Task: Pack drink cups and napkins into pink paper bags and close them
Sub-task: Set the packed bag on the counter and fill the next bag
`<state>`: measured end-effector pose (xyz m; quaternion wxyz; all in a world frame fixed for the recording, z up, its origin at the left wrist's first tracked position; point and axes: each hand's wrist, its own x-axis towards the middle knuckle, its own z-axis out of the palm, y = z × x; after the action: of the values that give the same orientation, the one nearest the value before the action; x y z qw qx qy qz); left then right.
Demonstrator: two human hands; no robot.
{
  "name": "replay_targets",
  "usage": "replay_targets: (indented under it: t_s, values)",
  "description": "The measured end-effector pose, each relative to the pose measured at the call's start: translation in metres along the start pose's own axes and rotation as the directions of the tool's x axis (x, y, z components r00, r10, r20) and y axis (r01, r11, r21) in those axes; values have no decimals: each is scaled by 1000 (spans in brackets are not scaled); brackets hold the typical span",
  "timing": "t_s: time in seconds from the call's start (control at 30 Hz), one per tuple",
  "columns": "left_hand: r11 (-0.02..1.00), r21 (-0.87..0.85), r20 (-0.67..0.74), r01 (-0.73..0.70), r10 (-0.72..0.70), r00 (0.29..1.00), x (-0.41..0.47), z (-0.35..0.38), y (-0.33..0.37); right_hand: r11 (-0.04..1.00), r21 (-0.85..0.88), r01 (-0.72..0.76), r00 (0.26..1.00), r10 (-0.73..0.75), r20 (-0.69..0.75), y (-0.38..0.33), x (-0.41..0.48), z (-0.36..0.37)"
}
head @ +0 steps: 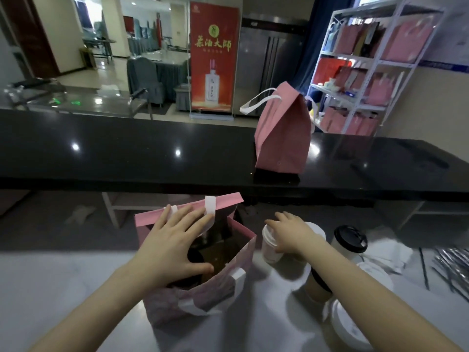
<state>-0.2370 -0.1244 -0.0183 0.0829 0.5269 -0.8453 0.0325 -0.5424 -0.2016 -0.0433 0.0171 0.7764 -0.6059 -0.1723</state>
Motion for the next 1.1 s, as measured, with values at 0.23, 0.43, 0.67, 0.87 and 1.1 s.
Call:
replay_targets:
  t_s: [0.23, 0.43, 0.67, 0.87, 1.1]
  values:
    - [981, 165, -27, 107, -104, 994, -16, 0, 18, 986, 74, 149, 987, -153, 45, 16, 30, 10]
    - [973, 195, -39, 121, -115, 993, -20, 3, 29, 954, 127, 271, 963, -266, -55, 7, 19, 16]
    - [941, 290, -33, 175, -173, 984, -18, 9, 27, 920, 236, 313, 936, -257, -240, 13, -15, -17]
    - [939, 301, 10, 167, -178, 984, -12, 11, 29, 848, 289, 444, 821, -255, -511, 22, -60, -102]
    - [950, 269, 64, 156, -179, 982, -12, 5, 24, 726, 288, 624, 723, -397, -566, -19, -100, -155]
